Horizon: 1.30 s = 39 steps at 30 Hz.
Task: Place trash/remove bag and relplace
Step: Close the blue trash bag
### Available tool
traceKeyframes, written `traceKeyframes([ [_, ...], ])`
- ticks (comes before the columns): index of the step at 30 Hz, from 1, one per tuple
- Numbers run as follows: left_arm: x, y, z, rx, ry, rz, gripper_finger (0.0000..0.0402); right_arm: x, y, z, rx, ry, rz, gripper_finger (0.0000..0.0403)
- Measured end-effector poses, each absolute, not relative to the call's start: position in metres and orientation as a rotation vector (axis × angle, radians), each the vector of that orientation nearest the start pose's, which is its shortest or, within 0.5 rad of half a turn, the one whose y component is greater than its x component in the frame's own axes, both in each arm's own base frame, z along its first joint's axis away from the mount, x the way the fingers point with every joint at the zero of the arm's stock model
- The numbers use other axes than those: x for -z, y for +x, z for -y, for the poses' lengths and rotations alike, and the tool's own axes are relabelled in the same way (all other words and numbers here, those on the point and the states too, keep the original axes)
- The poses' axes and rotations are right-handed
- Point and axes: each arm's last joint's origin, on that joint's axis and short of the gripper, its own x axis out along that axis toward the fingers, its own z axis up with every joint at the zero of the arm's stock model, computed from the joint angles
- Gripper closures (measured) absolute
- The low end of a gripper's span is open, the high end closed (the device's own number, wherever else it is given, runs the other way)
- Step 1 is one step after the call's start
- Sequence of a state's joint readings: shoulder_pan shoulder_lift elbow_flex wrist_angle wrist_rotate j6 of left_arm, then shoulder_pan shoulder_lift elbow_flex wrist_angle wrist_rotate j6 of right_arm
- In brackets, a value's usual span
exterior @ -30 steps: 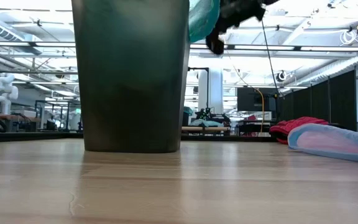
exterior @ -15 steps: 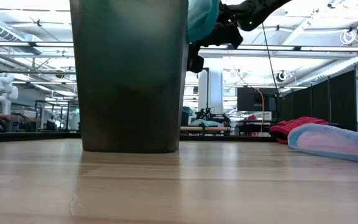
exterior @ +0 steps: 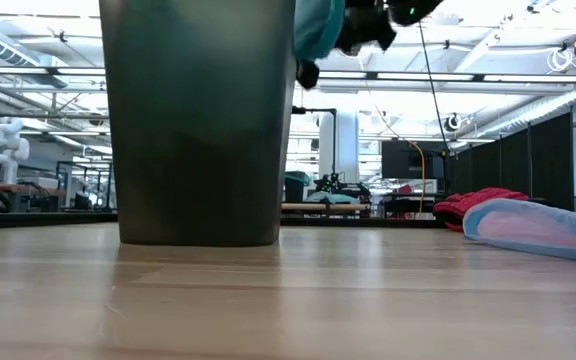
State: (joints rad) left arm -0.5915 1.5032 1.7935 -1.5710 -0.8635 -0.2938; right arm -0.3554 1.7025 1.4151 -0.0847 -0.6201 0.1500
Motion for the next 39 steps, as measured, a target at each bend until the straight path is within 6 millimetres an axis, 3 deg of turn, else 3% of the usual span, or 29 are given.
traceKeyframes([
  [8,-0.412,0.215,0.118,-0.375,0.562,-0.893,0.0401,-0.352,0.369,0.051,-0.153,-0.188,-0.273,0.0402],
  [12,-0.412,0.215,0.118,-0.378,0.554,-0.891,0.0401,-0.343,0.371,0.020,-0.026,-0.464,-0.389,0.0403],
  [16,-0.412,0.215,0.118,-0.381,0.547,-0.889,0.0401,-0.326,0.376,0.005,0.096,-0.635,-0.538,0.0403],
  [22,-0.412,0.215,0.118,-0.382,0.547,-0.889,0.0401,-0.322,0.374,-0.008,0.096,-0.522,-0.562,0.0389],
  [30,-0.412,0.215,0.118,-0.382,0.547,-0.889,0.0401,-0.357,0.350,-0.008,0.153,-0.322,-0.443,0.0293],
  [35,-0.412,0.215,0.118,-0.395,0.557,-0.879,0.0401,-0.377,0.338,0.007,0.214,-0.224,-0.352,0.0222],
  [39,-0.413,0.216,0.117,-0.432,0.616,-0.851,0.0401,-0.380,0.338,0.032,0.184,-0.127,-0.317,0.0192],
])
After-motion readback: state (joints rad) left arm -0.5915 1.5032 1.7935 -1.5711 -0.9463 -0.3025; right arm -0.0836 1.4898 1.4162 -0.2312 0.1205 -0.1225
